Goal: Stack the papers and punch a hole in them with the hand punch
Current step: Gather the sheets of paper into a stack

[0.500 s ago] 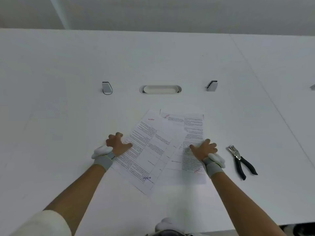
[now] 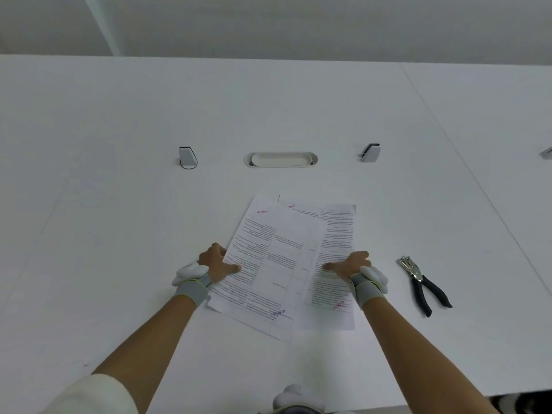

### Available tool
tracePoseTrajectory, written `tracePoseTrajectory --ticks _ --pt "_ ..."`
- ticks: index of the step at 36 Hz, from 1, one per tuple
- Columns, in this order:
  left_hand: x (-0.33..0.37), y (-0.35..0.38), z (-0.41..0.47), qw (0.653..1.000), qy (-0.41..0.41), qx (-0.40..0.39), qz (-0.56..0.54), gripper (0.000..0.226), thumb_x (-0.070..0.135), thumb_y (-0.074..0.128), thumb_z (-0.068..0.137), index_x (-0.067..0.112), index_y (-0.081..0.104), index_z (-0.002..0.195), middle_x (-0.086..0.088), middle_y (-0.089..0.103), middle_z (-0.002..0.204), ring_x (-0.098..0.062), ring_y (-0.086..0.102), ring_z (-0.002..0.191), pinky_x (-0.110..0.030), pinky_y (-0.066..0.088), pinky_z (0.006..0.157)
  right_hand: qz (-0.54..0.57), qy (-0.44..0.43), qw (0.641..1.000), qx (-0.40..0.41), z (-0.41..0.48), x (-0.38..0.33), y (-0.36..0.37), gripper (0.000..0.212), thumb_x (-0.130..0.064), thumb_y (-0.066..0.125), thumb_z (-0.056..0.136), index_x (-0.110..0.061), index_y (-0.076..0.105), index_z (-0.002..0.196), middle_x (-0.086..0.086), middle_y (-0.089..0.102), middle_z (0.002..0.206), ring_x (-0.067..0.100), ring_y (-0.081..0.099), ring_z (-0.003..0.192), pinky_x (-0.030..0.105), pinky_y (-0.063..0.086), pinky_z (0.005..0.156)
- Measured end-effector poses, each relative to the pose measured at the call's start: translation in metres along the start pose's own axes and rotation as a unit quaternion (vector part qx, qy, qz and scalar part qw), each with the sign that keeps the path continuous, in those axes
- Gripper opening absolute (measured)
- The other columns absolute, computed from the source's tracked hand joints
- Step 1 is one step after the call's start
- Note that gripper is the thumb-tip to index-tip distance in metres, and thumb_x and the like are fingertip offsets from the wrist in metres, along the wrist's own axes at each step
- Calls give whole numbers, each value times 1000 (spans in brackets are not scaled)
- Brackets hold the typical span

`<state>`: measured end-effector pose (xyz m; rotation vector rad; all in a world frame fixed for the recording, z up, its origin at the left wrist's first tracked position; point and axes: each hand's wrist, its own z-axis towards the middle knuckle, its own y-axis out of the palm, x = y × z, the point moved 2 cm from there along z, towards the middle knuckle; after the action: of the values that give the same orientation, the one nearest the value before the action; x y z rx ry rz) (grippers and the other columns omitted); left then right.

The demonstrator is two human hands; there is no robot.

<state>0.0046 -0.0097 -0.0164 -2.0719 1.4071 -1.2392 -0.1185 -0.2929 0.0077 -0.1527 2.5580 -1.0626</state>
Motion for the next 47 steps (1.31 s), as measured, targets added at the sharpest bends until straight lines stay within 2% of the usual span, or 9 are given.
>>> tracePoseTrajectory --ticks 4,8,11,16,22,29,34,45,47 --pt "-3 -2 2 1000 21 -17 -10 32 31 71 79 6 64 97 -10 64 95 -25 60 87 -25 39 70 20 -9 999 -29 -2 -2 0 80 -37 78 72 -1 36 129 16 54 128 33 58 113 36 48 86" --pt "-5 -3 -2 999 31 -4 -23 33 26 68 83 4 65 107 -14 70 110 -31 64 101 -27 44 76 17 -27 999 -37 -5 -5 2 59 -32 76 75 -5 51 120 14 62 120 32 62 107 36 51 84" --pt "-4 -4 -4 999 29 -5 -26 35 26 66 84 6 63 113 -14 68 115 -31 63 104 -27 45 79 13 -20 999 -38 -7 -8 2 59 -34 77 72 -7 53 118 14 62 120 32 62 106 38 53 89" --pt "-2 -10 -5 999 30 7 -38 34 21 62 87 5 61 118 -14 66 121 -32 61 109 -24 40 80 21 -38 999 12 -3 -14 -2 31 -12 59 86 3 57 113 19 64 117 32 62 102 33 49 85" --pt "-11 -26 -3 995 -6 68 -67 34 14 48 92 3 55 124 -19 61 126 -39 56 112 -31 42 88 67 -107 990 68 5 -13 -23 28 -9 45 90 0 47 117 21 60 117 39 58 106 40 45 82" --pt "-11 -42 -9 967 -47 210 -137 28 2 36 92 -1 53 114 -26 61 117 -42 55 96 -34 37 75 209 -103 963 136 11 -12 -47 38 1 41 85 -1 45 123 24 57 121 42 54 109 44 45 88" --pt "-9 -46 -11 950 -53 251 -178 32 4 36 92 4 53 119 -23 61 121 -46 55 106 -42 43 87 288 -115 942 129 15 -5 -54 39 2 41 83 -1 46 121 24 57 119 36 53 96 46 47 87" --pt "5 -19 -10 951 20 43 -305 36 4 46 92 4 52 127 -15 58 129 -34 55 116 -41 43 102 342 -128 931 -2 13 -3 -33 27 5 47 85 -6 48 110 18 56 112 30 53 93 39 48 82" --pt "9 -14 -11 950 22 12 -312 37 6 49 91 6 52 128 -16 58 130 -33 56 117 -45 43 104 348 -126 928 -28 11 -5 -26 31 4 48 86 -2 49 116 14 55 110 30 53 95 38 47 82"
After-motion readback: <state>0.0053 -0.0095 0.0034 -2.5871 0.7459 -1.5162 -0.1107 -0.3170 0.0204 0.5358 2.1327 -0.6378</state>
